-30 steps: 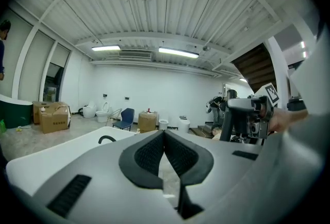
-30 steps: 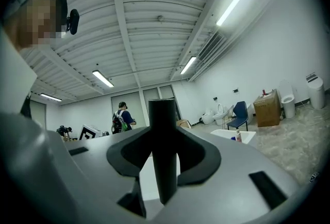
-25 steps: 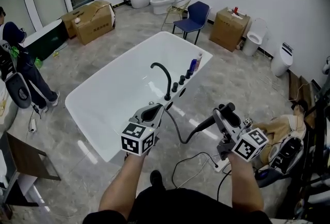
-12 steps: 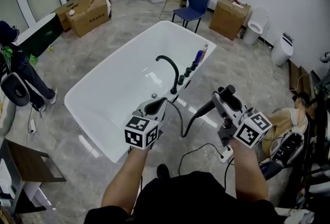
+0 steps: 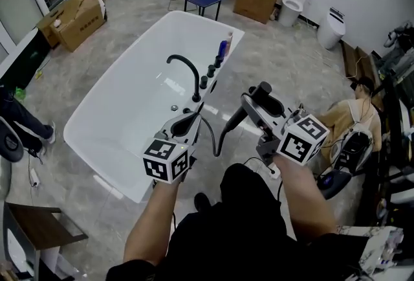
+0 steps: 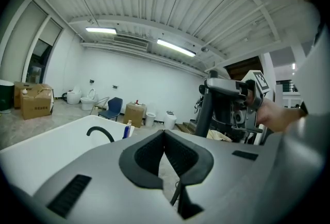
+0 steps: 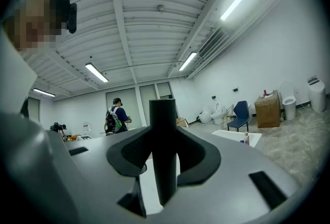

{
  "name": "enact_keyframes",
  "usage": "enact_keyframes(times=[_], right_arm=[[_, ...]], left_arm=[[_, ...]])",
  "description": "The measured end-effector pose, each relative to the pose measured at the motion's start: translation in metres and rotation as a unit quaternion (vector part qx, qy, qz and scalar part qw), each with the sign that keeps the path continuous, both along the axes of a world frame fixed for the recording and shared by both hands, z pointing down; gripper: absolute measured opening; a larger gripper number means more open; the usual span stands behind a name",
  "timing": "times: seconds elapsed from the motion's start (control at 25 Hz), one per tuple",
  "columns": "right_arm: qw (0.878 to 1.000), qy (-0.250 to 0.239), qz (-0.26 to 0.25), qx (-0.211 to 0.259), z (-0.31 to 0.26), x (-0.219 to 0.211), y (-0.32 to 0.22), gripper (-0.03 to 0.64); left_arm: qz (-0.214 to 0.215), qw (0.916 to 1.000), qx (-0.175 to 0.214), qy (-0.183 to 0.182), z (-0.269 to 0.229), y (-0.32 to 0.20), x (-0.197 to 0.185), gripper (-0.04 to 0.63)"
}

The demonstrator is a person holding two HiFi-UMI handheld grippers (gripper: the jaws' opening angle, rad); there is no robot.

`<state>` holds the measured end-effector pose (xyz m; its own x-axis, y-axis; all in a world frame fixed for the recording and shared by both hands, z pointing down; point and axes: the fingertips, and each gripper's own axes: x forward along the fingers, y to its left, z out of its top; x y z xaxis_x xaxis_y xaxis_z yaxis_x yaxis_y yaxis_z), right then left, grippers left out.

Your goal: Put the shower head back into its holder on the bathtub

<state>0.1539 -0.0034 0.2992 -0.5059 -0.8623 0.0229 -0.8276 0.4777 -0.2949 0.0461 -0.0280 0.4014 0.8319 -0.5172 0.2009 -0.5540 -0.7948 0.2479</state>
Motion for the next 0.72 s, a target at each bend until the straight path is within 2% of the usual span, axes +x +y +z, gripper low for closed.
enact_keyframes(times=[0.28,0.72], right_arm=[[1.0,-0.003,0.012,0.0,0.004,0.018,-0.011,0.147],[1.0,-0.004,0.007,-0.01,0.014,0.032,-0.064,0.147]], left_arm=[[0.018,0.9998,-0.001,-0.01,0.009,-0.008,0.016,0.015],[-0.027,0.9989,-0.026,-0.029,0.03,-0.059,-0.007,0.015]])
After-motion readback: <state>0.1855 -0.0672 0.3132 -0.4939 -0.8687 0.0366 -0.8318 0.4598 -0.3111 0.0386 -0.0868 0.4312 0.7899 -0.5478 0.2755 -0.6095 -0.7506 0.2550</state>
